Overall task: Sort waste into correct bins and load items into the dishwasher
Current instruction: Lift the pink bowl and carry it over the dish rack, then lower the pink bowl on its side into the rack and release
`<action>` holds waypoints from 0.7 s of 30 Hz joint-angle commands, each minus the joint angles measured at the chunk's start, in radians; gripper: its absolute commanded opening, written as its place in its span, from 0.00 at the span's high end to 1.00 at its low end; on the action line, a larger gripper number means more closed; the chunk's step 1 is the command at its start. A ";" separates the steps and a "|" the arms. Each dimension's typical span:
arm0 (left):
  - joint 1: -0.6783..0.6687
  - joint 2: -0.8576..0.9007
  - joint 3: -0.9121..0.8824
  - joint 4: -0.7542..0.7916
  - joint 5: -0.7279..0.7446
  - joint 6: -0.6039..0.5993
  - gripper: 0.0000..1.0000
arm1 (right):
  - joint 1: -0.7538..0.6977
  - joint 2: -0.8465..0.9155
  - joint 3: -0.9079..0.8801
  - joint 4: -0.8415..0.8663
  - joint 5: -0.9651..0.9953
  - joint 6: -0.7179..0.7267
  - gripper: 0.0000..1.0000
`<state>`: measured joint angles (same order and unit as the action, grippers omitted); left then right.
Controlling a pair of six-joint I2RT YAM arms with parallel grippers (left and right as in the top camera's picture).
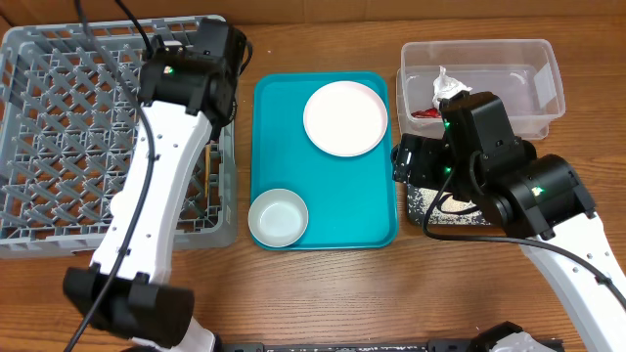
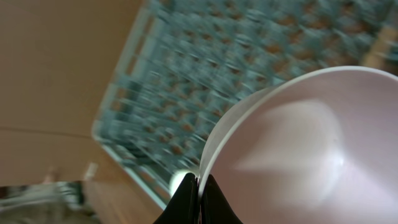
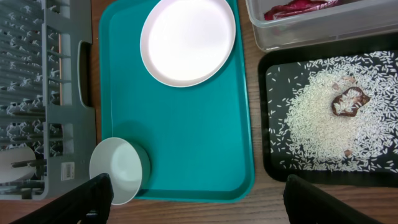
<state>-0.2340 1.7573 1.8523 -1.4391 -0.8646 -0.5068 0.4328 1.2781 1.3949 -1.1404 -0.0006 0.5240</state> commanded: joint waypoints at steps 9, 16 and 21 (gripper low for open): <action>0.000 0.268 -0.012 0.021 -0.426 -0.073 0.96 | -0.002 -0.002 0.014 0.000 -0.002 0.004 0.11; 0.000 0.377 -0.012 0.019 -0.469 -0.074 0.96 | -0.002 -0.002 0.014 0.002 -0.002 0.004 0.11; 0.000 0.403 -0.013 0.019 -0.461 -0.077 0.96 | -0.002 -0.002 0.014 0.001 -0.002 0.004 0.11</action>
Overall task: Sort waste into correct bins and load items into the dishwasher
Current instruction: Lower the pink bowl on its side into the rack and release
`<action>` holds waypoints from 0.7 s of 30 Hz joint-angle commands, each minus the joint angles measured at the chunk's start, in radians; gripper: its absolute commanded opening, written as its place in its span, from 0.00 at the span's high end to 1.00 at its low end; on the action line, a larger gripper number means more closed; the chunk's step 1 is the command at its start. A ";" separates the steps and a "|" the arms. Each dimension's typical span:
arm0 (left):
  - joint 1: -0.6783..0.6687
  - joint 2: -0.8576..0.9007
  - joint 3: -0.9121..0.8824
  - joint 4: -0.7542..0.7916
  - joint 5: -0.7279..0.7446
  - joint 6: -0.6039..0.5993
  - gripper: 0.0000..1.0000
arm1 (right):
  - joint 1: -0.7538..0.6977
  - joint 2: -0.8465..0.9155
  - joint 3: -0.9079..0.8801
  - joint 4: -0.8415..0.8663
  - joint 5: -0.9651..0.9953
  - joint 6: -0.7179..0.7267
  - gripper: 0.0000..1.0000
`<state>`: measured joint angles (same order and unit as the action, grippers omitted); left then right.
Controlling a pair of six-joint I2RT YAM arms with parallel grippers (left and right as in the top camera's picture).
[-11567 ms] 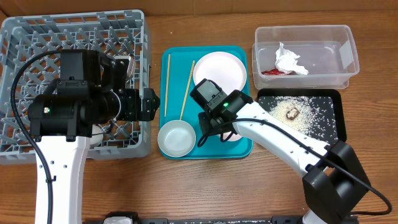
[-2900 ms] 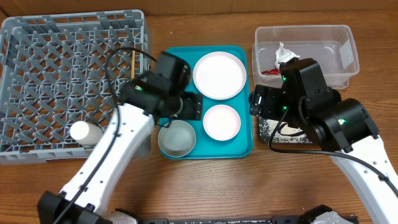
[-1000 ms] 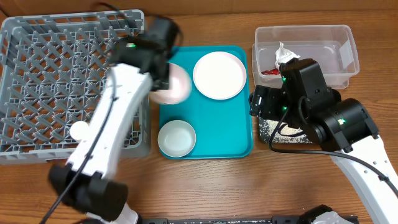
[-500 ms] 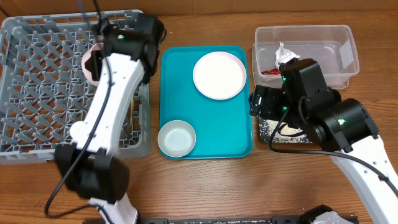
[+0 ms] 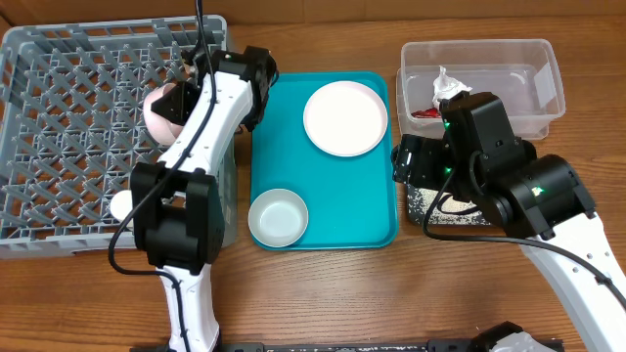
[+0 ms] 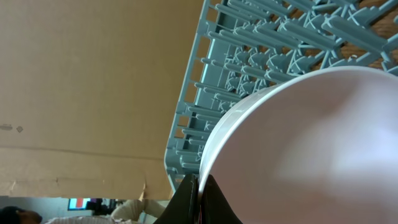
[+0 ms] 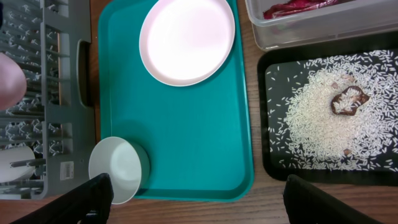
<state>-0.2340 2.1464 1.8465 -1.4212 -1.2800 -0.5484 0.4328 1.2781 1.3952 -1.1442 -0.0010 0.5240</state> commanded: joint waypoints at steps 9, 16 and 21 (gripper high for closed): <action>0.007 0.025 -0.008 0.127 -0.036 0.044 0.96 | -0.002 -0.002 0.013 0.004 -0.005 0.004 0.11; 0.014 0.025 -0.008 0.222 -0.085 0.184 0.96 | -0.002 -0.002 0.013 -0.013 -0.005 0.004 0.11; 0.014 0.024 -0.008 0.195 -0.163 0.220 0.96 | -0.002 -0.002 0.013 -0.023 -0.005 0.004 0.11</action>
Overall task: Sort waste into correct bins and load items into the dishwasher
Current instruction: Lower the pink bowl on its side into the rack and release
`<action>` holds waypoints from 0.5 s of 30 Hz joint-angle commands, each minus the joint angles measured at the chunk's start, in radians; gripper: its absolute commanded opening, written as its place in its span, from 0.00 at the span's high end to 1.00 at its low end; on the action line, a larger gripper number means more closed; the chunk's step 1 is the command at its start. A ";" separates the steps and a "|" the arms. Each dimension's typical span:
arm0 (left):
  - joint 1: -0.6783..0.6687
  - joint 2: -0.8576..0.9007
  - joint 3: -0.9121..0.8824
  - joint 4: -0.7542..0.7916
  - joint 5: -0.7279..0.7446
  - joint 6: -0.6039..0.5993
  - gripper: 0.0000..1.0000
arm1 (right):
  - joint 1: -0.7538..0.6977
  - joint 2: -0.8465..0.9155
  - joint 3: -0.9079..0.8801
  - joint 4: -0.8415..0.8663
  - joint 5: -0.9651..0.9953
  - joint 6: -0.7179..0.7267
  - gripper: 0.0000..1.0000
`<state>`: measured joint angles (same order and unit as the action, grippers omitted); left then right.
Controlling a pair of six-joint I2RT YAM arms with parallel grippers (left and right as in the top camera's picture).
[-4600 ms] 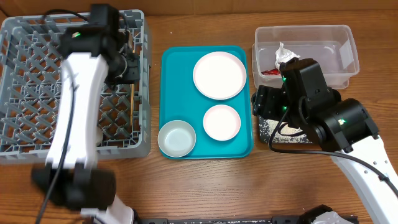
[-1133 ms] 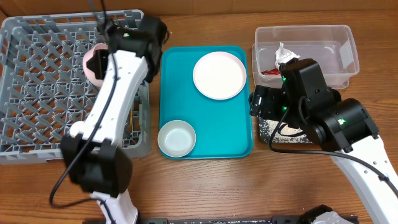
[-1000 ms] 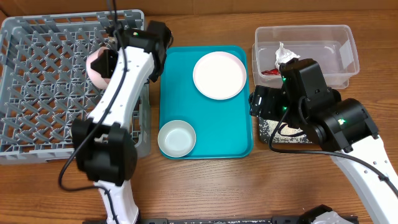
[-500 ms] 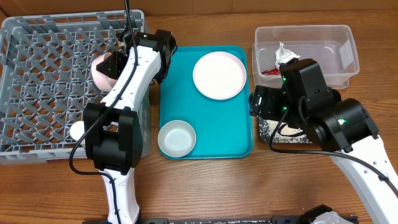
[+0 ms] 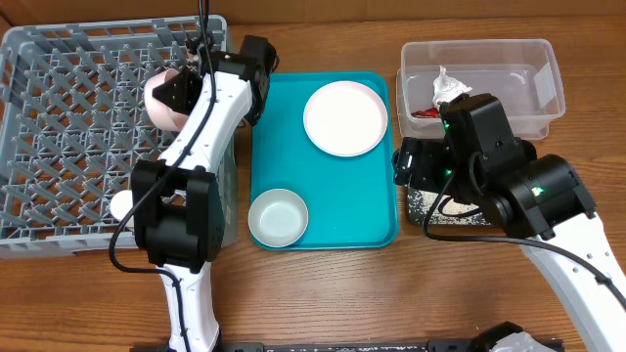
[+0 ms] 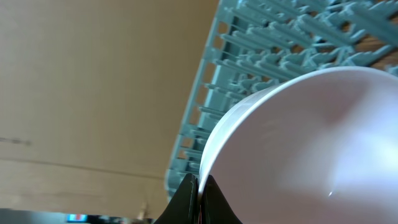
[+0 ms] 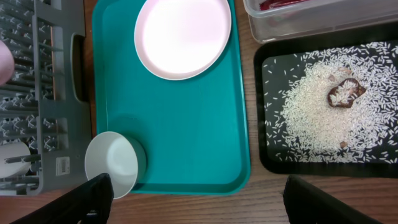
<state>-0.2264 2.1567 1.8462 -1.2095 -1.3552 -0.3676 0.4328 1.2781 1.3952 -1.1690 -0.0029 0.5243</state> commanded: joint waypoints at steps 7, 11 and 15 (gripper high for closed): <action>0.017 0.014 -0.007 -0.033 -0.072 0.039 0.96 | -0.002 -0.002 0.013 0.004 -0.003 0.004 0.11; 0.030 0.014 -0.013 -0.004 0.039 0.039 0.96 | -0.002 -0.002 0.013 0.004 -0.003 0.004 0.11; 0.036 0.014 -0.045 0.037 0.069 0.039 0.96 | -0.002 -0.002 0.013 0.005 -0.003 0.004 0.11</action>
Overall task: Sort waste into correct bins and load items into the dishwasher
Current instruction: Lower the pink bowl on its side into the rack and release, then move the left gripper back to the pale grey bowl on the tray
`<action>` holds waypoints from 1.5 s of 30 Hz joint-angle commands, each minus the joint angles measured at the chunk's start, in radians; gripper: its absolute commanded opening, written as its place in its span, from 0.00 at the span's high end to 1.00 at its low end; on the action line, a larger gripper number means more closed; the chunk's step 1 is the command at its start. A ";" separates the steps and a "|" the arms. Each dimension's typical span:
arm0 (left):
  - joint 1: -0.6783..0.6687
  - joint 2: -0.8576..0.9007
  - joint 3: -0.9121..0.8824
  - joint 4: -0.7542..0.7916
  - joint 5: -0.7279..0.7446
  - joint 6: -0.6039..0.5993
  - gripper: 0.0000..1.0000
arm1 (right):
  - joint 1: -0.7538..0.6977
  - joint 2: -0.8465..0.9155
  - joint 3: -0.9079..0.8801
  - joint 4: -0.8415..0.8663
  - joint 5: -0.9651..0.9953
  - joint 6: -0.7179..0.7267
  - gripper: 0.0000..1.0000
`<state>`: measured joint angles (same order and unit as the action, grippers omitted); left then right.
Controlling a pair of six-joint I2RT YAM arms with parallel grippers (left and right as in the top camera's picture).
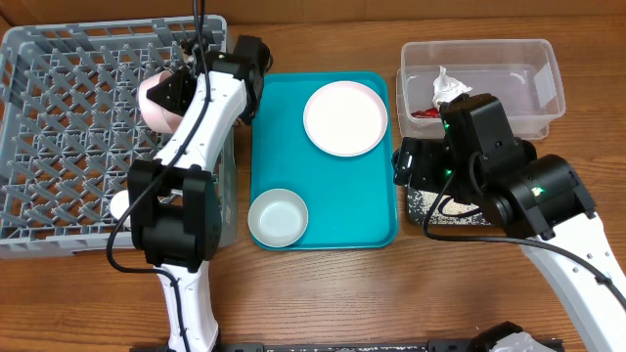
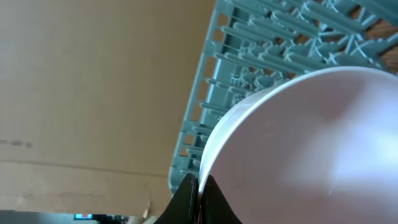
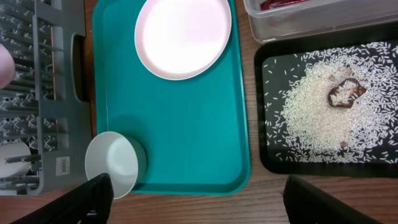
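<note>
My left gripper (image 2: 199,198) is shut on the rim of a pink bowl (image 2: 305,149), tilted on its side over the grey dish rack (image 1: 59,137) near its right edge; the bowl (image 1: 155,98) shows in the overhead view too. On the teal tray (image 1: 347,200) lie a white plate (image 1: 344,117) and a white bowl (image 1: 278,217). My right gripper (image 3: 196,199) hangs open high above the tray's front edge, holding nothing. The plate (image 3: 183,38) and the white bowl (image 3: 112,164) lie below it.
A black tray (image 3: 323,112) of scattered rice with a brown scrap sits right of the teal tray. A clear plastic bin (image 1: 479,83) with red and white waste stands behind it. A small white item (image 1: 119,205) sits in the rack's front right corner.
The pink bowl in my left gripper has shifted slightly to the left over the rack. The right arm has not moved.
My left gripper held the pink bowl at the rack's far right corner, with the arm over the rack. Then the bowl was over the rack's right side, tipped on its side. It has stayed there with small shifts. My right gripper stayed open above the tray.
</note>
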<state>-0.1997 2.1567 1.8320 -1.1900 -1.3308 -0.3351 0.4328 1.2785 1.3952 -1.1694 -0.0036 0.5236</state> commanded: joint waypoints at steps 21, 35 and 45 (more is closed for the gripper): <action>-0.069 0.014 -0.032 -0.027 0.150 0.007 0.65 | -0.002 -0.003 0.013 0.022 -0.002 0.005 0.11; -0.116 -0.087 0.025 -0.094 0.380 -0.011 0.00 | -0.002 -0.003 0.013 0.011 -0.002 0.005 0.12; -0.116 -0.356 0.071 -0.133 0.912 0.052 0.00 | -0.002 -0.003 0.013 0.011 -0.002 0.005 0.13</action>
<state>-0.3138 1.9041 1.8698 -1.3109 -0.6796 -0.3038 0.4328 1.2785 1.3952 -1.1614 -0.0032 0.5240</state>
